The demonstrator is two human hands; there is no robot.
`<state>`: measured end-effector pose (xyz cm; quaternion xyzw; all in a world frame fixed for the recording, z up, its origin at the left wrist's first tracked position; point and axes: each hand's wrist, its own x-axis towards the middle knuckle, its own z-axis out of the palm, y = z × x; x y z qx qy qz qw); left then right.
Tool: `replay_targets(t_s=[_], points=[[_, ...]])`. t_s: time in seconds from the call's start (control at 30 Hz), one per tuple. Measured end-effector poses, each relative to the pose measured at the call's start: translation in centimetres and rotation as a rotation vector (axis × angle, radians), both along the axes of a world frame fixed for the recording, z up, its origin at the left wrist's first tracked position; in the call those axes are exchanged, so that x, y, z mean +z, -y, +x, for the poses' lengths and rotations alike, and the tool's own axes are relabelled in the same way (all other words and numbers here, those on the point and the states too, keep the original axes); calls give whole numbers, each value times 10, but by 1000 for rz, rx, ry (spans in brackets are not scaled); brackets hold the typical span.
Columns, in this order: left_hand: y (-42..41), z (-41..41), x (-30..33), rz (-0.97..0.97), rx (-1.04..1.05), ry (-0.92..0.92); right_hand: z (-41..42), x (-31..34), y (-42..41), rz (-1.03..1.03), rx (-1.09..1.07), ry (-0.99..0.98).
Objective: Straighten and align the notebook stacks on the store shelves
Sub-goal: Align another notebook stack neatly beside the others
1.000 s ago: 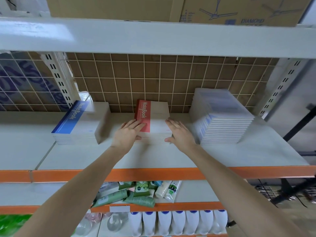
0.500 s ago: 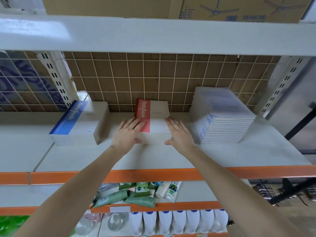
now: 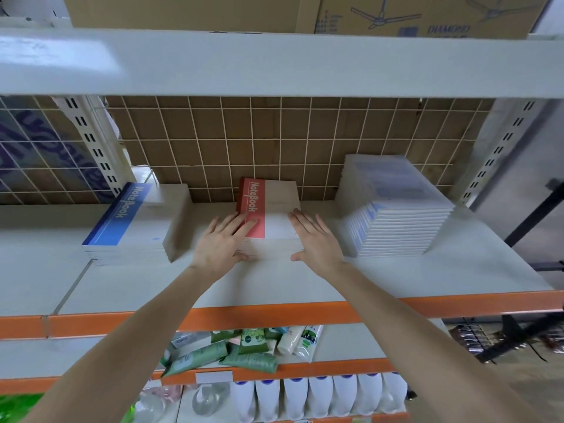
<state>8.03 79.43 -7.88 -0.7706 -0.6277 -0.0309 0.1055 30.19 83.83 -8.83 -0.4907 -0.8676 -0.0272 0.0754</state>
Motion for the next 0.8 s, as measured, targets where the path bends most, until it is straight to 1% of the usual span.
replay_targets(t_s=[0.1, 0.2, 0.27, 0.33, 0.4, 0.47, 0.57, 0.7, 0.8], points=[[6, 4, 2, 41, -39, 27, 1, 1, 4, 19, 30, -21], [10, 22, 12, 133, -144, 104, 5, 11, 9, 68, 49, -82], [5, 40, 24, 188, -205, 128, 13, 28, 14, 118, 52, -157], [-5, 62, 40, 203, -241, 157, 28, 50, 17, 178, 23, -235], [-13, 86, 54, 239, -260, 196, 52, 72, 20, 230, -20, -273], [-16, 111, 66, 266, -269, 242, 80, 90, 21, 248, -39, -254], [-18, 145, 76, 280, -286, 303, 126, 104, 21, 204, -60, -232], [-25, 181, 77, 274, -301, 272, 182, 105, 13, 125, -98, -99], [-35, 207, 74, 201, -272, 213, 215, 104, 1, 85, -98, -68]])
